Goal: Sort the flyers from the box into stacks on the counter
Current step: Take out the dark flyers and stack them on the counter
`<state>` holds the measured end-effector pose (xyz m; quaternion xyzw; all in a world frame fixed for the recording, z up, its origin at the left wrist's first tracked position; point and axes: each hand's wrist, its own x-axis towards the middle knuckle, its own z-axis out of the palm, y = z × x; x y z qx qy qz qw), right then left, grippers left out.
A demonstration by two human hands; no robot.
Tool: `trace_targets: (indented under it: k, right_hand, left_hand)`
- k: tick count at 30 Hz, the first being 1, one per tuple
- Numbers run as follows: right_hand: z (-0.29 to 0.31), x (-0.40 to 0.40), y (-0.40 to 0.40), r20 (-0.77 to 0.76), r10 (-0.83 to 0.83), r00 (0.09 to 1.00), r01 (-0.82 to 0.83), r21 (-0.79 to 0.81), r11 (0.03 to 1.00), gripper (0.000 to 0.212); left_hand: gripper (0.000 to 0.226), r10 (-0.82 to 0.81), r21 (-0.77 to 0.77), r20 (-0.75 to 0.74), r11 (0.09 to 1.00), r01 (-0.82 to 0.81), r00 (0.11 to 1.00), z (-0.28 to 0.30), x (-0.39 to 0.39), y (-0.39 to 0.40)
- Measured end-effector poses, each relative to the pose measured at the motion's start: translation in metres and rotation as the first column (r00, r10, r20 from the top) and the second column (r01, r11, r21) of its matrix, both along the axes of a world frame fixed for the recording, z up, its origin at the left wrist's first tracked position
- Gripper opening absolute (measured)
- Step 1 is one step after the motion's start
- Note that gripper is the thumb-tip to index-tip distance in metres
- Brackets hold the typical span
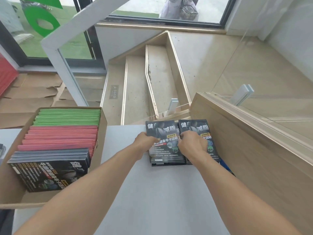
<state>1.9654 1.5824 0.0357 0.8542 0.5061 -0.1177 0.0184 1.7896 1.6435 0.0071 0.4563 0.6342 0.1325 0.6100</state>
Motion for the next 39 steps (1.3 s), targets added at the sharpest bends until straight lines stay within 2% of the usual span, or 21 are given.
trace_targets:
  k: [3, 6, 8, 16, 20, 22, 23, 25, 28, 29, 31, 33, 35, 37, 39]
  right_hand:
    - [0.005, 0.013, -0.002, -0.001, -0.038, 0.999, 0.038, 0.089, 0.995, 0.023]
    - [-0.003, 0.024, -0.006, 0.017, -0.016, 1.000, 0.016, -0.001, 1.000, 0.037]
    - [-0.012, 0.030, -0.009, -0.036, -0.028, 0.999, 0.026, -0.054, 0.998, 0.041]
    - [-0.010, 0.043, -0.011, -0.174, 0.011, 0.985, -0.029, -0.101, 0.994, 0.052]
    - [-0.009, 0.046, -0.010, -0.201, 0.021, 0.979, -0.045, -0.114, 0.992, 0.057]
    - [-0.009, 0.046, -0.009, -0.198, 0.021, 0.980, -0.046, -0.125, 0.991, 0.057]
    - [-0.008, 0.045, -0.009, -0.192, 0.015, 0.981, -0.044, -0.145, 0.988, 0.057]
    - [-0.004, 0.042, -0.004, -0.139, 0.025, 0.990, -0.053, -0.200, 0.978, 0.055]
    - [0.005, 0.027, 0.020, -0.002, 0.126, 0.992, -0.125, -0.161, 0.979, 0.053]
    - [0.006, 0.020, 0.030, 0.010, 0.187, 0.982, -0.185, -0.111, 0.976, 0.054]
    - [0.004, 0.004, 0.051, -0.063, 0.323, 0.944, -0.326, -0.036, 0.945, 0.057]
    - [0.001, -0.011, 0.069, -0.117, 0.435, 0.893, -0.440, -0.026, 0.897, 0.059]
    - [-0.007, -0.019, 0.083, -0.099, 0.492, 0.865, -0.499, -0.072, 0.863, 0.065]
    - [-0.016, -0.020, 0.094, -0.092, 0.499, 0.862, -0.508, -0.152, 0.848, 0.070]
    - [-0.024, -0.017, 0.099, -0.090, 0.483, 0.871, -0.491, -0.201, 0.848, 0.062]
  left_hand:
    - [0.040, -0.013, -0.005, 0.019, 1.000, 0.013, 1.000, 0.000, -0.001, -0.001]
    - [0.038, -0.005, -0.014, 0.051, 1.000, 0.006, 0.999, 0.000, 0.000, -0.002]
    - [0.037, -0.003, -0.015, 0.059, 1.000, 0.003, 0.998, -0.001, 0.000, -0.001]
    - [0.043, -0.034, 0.025, 0.061, 0.999, 0.033, 0.998, -0.003, 0.009, -0.002]
    - [0.069, -0.085, 0.041, 0.055, 0.996, 0.083, 0.995, -0.004, 0.012, -0.004]
    - [0.071, -0.129, 0.065, 0.029, 0.990, 0.127, 0.991, -0.003, 0.010, -0.005]
    - [0.079, -0.151, 0.063, 0.011, 0.987, 0.150, 0.989, -0.003, 0.009, -0.005]
    - [0.114, -0.214, 0.064, -0.042, 0.974, 0.216, 0.976, -0.005, 0.005, -0.010]
    - [0.151, -0.303, 0.173, -0.234, 0.922, 0.346, 0.924, -0.025, 0.001, -0.019]
    - [0.157, -0.310, 0.234, -0.309, 0.892, 0.388, 0.899, -0.029, 0.000, -0.025]
    - [0.164, -0.355, 0.307, -0.406, 0.815, 0.492, 0.842, -0.033, -0.003, -0.039]
    - [0.159, -0.371, 0.327, -0.406, 0.794, 0.512, 0.835, -0.037, -0.007, -0.049]
    - [0.146, -0.337, 0.366, -0.382, 0.800, 0.475, 0.861, -0.045, -0.010, -0.054]
    - [0.136, -0.300, 0.412, -0.348, 0.802, 0.432, 0.888, -0.050, -0.010, -0.057]
    - [0.129, -0.294, 0.436, -0.343, 0.791, 0.429, 0.892, -0.053, -0.009, -0.059]
